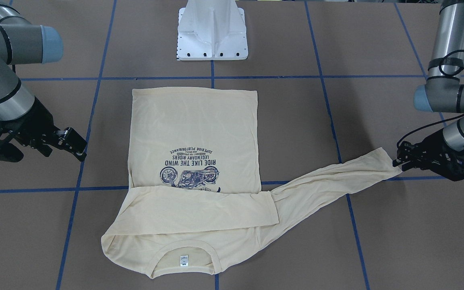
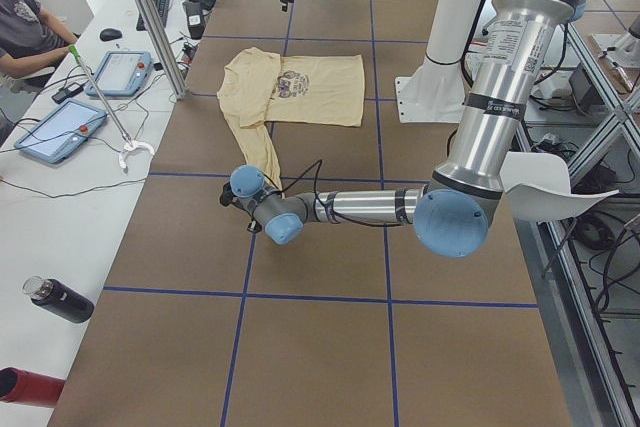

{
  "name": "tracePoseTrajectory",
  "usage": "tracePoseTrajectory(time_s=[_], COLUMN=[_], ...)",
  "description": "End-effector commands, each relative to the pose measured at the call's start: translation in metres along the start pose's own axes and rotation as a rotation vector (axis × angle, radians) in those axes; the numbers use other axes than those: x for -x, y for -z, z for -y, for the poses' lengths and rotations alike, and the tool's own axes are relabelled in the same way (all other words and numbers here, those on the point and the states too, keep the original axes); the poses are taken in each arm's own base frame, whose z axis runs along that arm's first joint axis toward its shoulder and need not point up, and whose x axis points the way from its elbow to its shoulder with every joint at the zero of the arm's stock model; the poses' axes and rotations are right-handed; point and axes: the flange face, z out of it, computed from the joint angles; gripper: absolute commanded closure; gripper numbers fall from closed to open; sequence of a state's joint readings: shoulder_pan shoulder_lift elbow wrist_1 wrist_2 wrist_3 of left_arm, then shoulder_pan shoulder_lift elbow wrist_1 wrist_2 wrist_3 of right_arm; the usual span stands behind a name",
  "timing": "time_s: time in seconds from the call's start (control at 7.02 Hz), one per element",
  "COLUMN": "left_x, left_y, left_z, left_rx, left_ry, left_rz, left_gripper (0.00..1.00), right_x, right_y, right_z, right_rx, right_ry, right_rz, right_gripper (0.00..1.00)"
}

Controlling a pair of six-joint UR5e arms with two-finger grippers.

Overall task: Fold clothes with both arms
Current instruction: 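Grasp the sleeve cuff with the left gripper and hold it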

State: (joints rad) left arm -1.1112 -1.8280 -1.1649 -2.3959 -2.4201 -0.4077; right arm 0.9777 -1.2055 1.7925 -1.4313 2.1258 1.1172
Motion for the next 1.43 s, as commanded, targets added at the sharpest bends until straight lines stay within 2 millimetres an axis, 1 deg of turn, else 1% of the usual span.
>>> tracePoseTrajectory(time_s=[0.0,0.14,0.29,0.71,1.28], left_x=[0.008,0.008,0.005,0.008,0.008], left_y=[0.003,0.002,0.001,-0.007,-0.009], left_z=[0.007,0.011,0.019,0.019,0.016], left_rx=[-0.005,-0.006,-0.007,0.006,0.016], left_ry=[0.010,0.010,0.009,0.013,0.018], left_rz=[0.007,0.007,0.006,0.007,-0.003], left_gripper=[0.63,0.66,0.66,0.65,0.65], right_x=[-0.002,-0.002,-0.002,-0.002,-0.001], right_y=[0.000,0.000,0.000,0.001,0.000], right_z=[-0.001,-0.001,-0.001,-0.001,-0.001], right_rx=[-0.003,-0.004,-0.004,-0.006,-0.004], right_ry=[-0.001,0.000,-0.001,0.000,0.001], right_rz=[-0.003,-0.003,-0.003,-0.003,-0.002], right_gripper=[0.00,0.00,0.00,0.00,0.00])
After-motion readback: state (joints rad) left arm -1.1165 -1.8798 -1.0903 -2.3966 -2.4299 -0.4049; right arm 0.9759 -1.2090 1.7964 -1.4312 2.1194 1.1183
